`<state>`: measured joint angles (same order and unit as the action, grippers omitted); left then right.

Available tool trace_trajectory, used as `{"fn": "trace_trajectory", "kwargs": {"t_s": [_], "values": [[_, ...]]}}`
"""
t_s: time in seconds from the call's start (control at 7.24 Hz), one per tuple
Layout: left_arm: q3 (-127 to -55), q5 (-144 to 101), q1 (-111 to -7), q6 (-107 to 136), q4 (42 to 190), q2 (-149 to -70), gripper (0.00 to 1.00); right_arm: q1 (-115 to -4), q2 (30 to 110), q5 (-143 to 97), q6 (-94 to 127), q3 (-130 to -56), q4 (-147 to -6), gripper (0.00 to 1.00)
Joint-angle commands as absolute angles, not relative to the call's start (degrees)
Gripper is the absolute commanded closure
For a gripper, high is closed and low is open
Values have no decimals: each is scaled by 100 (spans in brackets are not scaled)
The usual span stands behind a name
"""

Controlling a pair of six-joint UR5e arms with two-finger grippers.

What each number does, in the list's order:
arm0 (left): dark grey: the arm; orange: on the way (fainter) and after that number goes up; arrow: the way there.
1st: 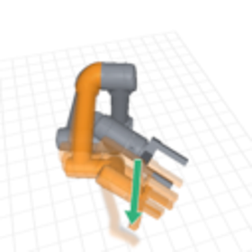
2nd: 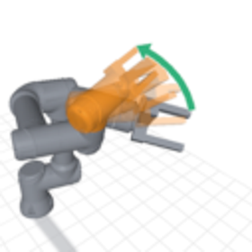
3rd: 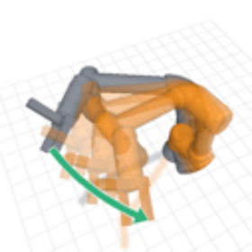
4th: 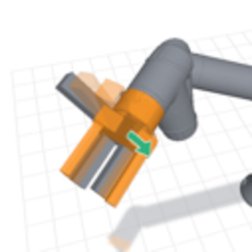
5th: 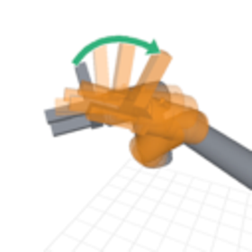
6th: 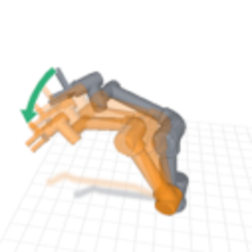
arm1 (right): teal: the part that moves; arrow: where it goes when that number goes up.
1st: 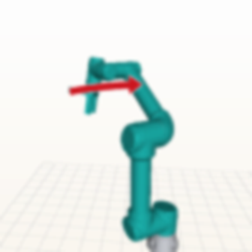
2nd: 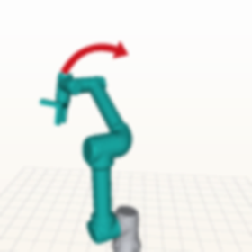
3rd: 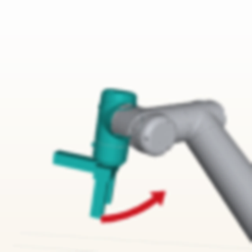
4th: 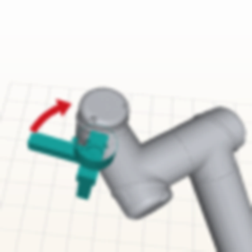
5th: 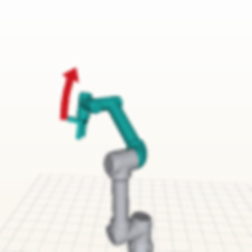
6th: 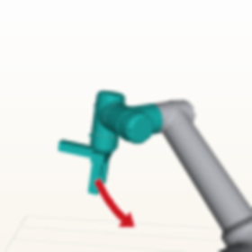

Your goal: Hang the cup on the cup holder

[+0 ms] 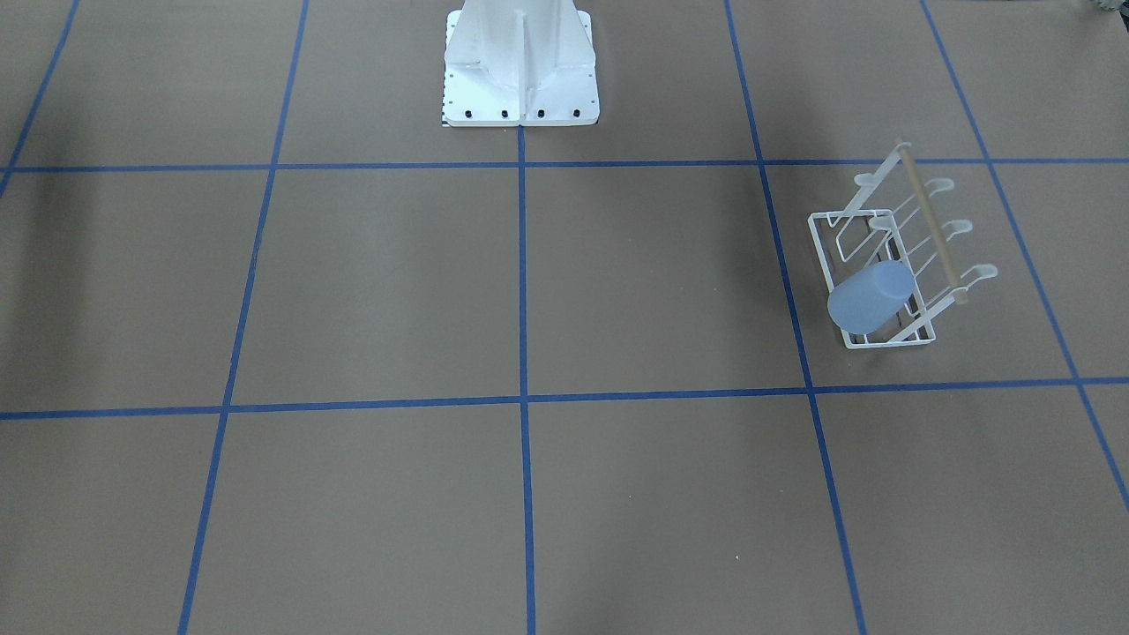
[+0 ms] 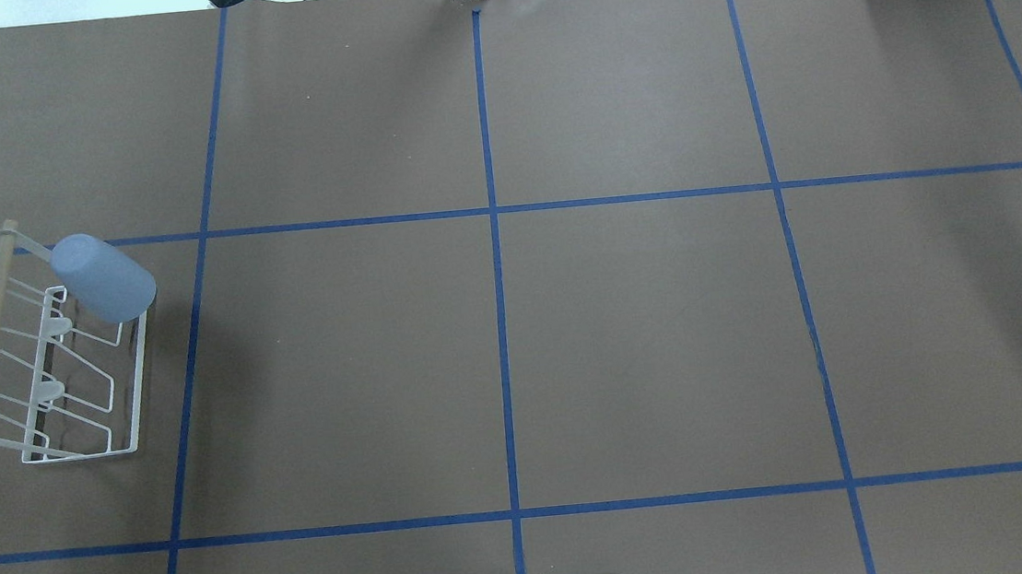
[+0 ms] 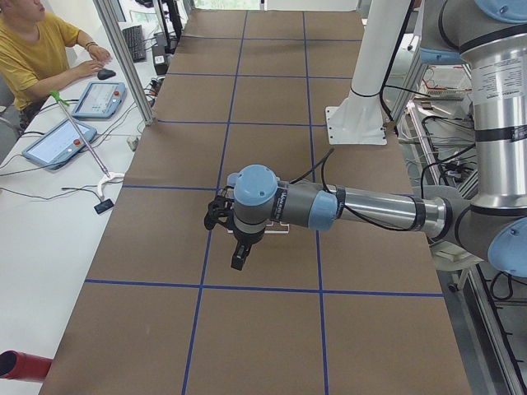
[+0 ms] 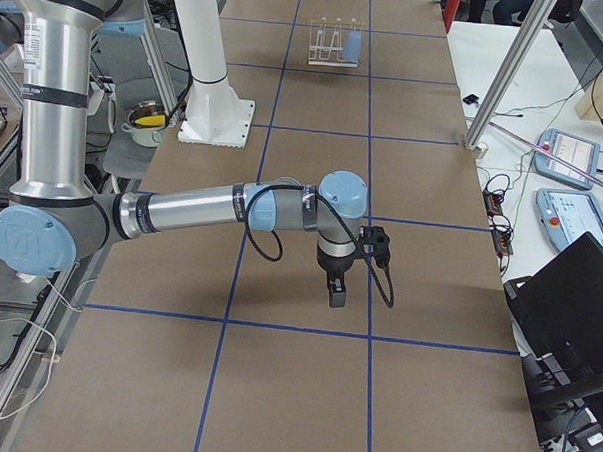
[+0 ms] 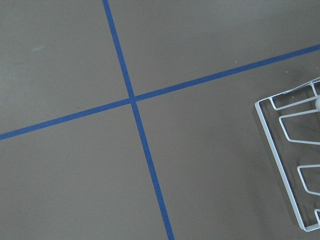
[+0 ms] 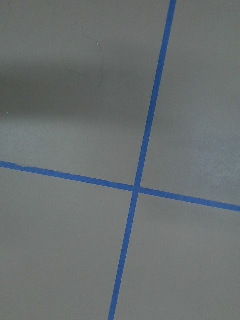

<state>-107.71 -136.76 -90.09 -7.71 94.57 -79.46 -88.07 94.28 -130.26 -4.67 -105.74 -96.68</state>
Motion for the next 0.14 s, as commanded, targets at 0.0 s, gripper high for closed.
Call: {"fn": "trace_trajectory", "kwargs": {"t_s": [0.0], "values": [[-10767,-13676,-9009,-782,9448,-7945,2,-8807,9439,-13025,-466,-10573,-9668,0]]}}
